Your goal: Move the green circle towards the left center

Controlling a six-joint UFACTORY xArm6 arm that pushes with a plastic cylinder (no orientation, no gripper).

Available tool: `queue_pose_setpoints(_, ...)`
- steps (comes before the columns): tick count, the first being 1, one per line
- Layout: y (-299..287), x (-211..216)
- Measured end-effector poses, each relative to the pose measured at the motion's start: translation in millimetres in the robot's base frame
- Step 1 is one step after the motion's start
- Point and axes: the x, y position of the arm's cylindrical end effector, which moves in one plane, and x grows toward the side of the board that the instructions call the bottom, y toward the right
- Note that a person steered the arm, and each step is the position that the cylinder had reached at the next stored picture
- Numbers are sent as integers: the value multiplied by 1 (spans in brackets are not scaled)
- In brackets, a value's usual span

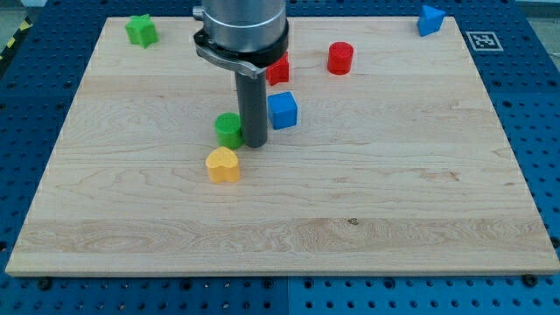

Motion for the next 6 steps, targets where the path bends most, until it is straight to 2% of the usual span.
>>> queue_pose_setpoints(2, -50, -8)
queue_pose_setpoints(4, -62, -31)
queue_pose_setpoints(5, -68, -31)
queue_pose_setpoints(6, -63, -11)
